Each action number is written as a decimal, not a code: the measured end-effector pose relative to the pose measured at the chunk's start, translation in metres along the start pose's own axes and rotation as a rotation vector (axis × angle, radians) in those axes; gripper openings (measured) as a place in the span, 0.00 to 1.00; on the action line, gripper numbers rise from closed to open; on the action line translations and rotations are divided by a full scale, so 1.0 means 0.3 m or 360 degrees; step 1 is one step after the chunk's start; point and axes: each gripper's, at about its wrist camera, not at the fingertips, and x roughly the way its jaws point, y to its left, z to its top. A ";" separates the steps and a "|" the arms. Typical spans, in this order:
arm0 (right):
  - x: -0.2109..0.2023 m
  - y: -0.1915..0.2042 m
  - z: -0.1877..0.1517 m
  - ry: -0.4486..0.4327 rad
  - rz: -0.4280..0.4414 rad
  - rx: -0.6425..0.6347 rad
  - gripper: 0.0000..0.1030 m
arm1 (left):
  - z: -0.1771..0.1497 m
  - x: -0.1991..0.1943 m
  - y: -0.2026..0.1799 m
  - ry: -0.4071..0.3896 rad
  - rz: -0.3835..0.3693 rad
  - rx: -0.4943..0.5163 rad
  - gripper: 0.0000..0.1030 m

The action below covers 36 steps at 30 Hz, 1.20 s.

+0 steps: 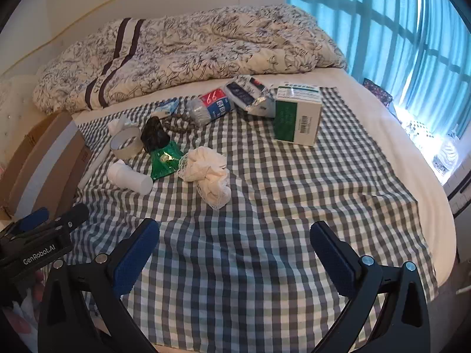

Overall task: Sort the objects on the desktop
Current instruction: 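Grasp the white lace cloth with the right tool while the left tool grasps the white plastic bottle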

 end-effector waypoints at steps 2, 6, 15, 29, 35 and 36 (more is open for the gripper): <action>0.025 0.006 0.005 0.0012 0.0013 -0.0014 1.00 | 0.018 0.030 -0.004 0.0016 0.0004 -0.0007 1.00; 0.086 0.009 0.022 0.0054 0.0032 -0.0016 0.99 | 0.055 0.109 0.000 0.0107 0.0064 -0.0028 1.00; 0.282 0.041 0.086 0.0142 0.0044 -0.0117 0.82 | 0.114 0.281 0.007 0.0190 0.0040 -0.0156 1.00; 0.507 0.090 0.112 0.0291 0.0042 -0.0155 0.66 | 0.145 0.438 -0.013 0.0328 -0.0049 -0.0232 1.00; 0.503 0.063 0.106 0.0286 0.0020 -0.0113 0.36 | 0.141 0.439 0.003 0.0335 -0.0026 -0.0231 0.77; 0.498 0.057 0.106 0.0283 0.0019 -0.0104 0.32 | 0.140 0.435 0.010 0.0327 -0.0017 -0.0227 0.72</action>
